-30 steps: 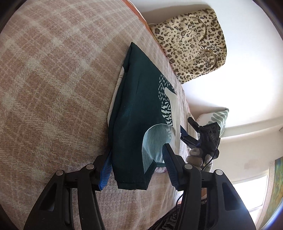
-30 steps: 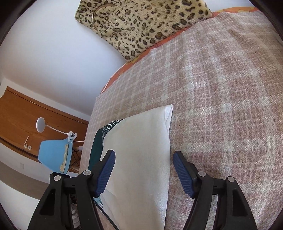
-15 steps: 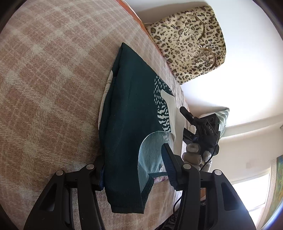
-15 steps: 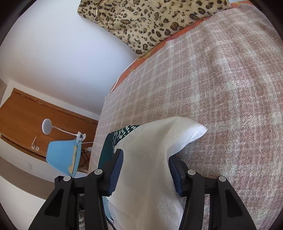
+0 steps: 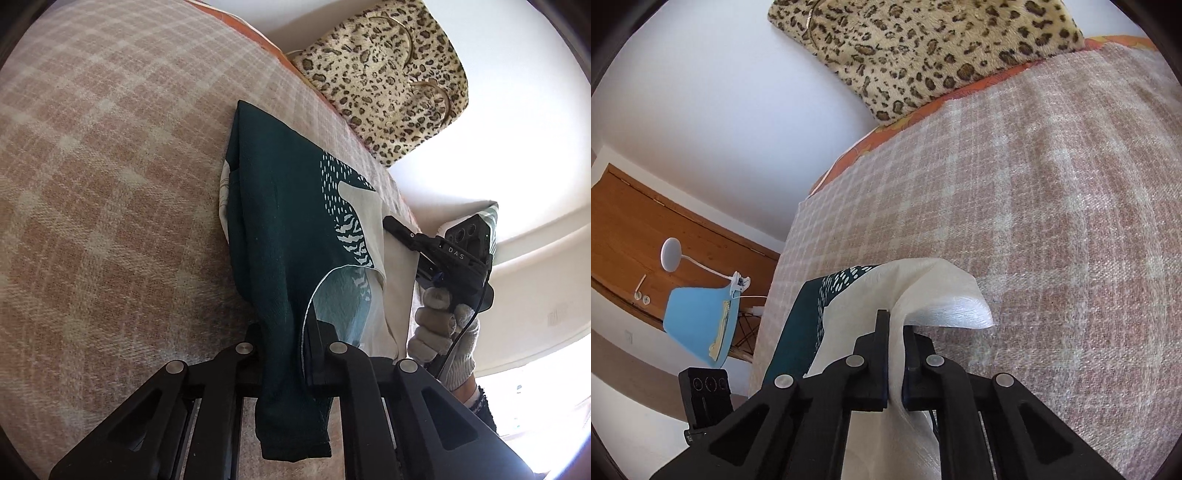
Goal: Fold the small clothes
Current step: 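Lift the folded T-shirt with both tools and carry it onto the white shirt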
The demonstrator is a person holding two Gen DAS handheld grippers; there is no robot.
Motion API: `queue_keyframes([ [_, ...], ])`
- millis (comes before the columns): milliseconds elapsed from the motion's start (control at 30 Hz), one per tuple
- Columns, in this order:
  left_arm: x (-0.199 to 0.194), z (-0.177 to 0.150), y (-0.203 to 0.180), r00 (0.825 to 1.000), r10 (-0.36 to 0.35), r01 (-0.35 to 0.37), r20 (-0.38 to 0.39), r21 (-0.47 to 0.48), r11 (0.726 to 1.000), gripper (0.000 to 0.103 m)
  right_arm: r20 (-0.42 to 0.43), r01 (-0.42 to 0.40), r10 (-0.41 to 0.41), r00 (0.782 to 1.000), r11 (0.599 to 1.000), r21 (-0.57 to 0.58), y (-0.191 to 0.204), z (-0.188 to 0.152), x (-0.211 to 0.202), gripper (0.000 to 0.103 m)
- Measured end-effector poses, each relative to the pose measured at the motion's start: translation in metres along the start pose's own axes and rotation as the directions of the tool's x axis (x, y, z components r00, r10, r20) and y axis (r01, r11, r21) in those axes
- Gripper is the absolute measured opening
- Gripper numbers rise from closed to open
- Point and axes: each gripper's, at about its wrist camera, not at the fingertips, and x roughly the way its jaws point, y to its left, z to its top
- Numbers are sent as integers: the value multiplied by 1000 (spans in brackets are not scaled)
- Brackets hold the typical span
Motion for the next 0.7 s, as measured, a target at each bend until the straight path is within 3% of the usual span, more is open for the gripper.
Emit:
queue_keyframes([
  [67,1,0,4,1000,-5,5,-2,-21,1000,8,-8,6,-6,1000,1000,-6,0,2,1,10],
  [133,2,0,8,1000,-1,1,-7,-29,1000,8,-22,-15,16,1000,999,43,-11,4,4,40],
  [167,3,0,9,1000,2,-2,-9,-30,1000,8,-16,-12,13,1000,998,67,-16,4,5,40],
  [267,5,0,6,1000,8,-8,-9,-20,1000,8,-17,-22,24,1000,995,102,-25,3,8,28],
  [333,4,1,0,1000,13,-13,1,-6,1000,8,-17,-8,9,1000,996,84,-19,3,6,7],
  [533,-3,-1,-17,997,62,-67,50,95,993,6,42,66,-64,997,997,-44,18,6,-9,1],
  [700,-5,-3,-21,995,67,-75,73,120,990,6,82,101,-93,992,990,-99,39,7,-20,1],
])
